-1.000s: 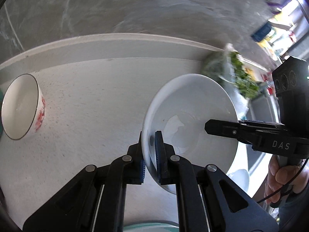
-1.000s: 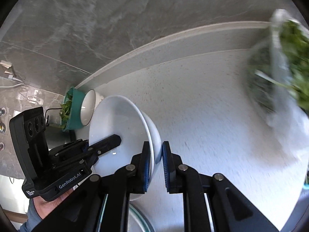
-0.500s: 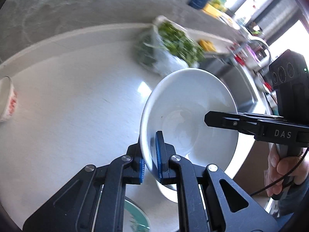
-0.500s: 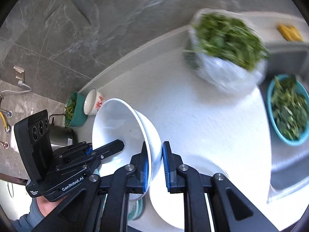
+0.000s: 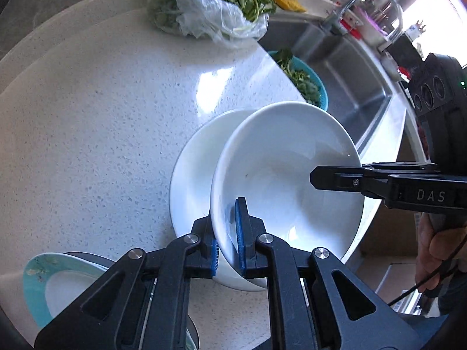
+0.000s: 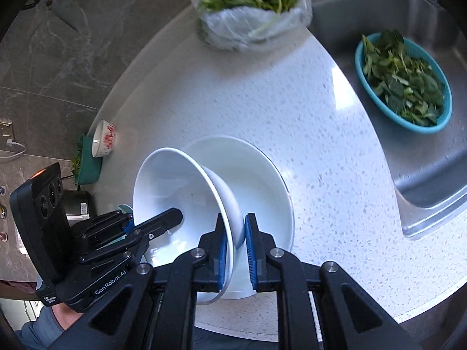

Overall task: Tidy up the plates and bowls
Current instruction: 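Carry the smaller white bowl with both tools and lower it into the large bowl, then open both tools and release the nested white bowl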

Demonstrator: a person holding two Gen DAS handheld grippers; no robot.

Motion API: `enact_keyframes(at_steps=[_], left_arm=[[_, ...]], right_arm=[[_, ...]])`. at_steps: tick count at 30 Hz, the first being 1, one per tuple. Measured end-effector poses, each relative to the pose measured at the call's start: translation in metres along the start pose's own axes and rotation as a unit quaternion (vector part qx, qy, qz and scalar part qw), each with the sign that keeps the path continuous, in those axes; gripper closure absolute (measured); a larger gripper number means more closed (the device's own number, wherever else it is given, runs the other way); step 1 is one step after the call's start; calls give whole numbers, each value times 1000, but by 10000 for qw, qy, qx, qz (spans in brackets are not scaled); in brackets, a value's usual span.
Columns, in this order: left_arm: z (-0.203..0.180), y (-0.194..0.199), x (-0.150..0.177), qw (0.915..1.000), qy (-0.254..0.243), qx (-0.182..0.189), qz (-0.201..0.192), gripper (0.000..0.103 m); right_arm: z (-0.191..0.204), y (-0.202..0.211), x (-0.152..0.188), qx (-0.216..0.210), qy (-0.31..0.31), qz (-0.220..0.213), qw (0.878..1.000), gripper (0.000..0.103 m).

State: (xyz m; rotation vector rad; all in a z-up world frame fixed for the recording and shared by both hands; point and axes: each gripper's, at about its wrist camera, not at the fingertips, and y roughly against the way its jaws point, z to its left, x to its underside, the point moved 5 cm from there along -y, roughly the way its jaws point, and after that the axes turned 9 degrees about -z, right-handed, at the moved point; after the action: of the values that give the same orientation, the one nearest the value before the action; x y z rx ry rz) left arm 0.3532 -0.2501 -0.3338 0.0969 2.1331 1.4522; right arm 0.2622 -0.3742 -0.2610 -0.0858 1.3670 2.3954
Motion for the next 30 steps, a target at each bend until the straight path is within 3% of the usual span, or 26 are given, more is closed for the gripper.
enact_keyframes(at_steps=[10, 18, 22, 26, 27, 30], left_arm=[[14, -30, -1, 9997, 131, -188, 28, 94], [20, -24, -2, 9991, 318, -194, -179, 92], [20, -11, -4, 9978, 458, -100, -461, 88], [22, 6, -9, 9953, 607, 60, -759, 71], [23, 10, -9, 9948, 624, 91, -803, 59], [23, 27, -10, 9931, 629, 191, -968, 42]], right_arm=[[-12, -18, 11, 51, 9, 183, 9998, 91], [-9, -23, 10, 206, 290, 186, 9992, 93], [-6, -24, 10, 382, 502, 188, 9978, 93], [-3, -26, 9, 524, 638, 160, 9965, 93], [-3, -26, 9, 558, 666, 155, 9961, 93], [-1, -27, 10, 689, 788, 130, 9944, 93]])
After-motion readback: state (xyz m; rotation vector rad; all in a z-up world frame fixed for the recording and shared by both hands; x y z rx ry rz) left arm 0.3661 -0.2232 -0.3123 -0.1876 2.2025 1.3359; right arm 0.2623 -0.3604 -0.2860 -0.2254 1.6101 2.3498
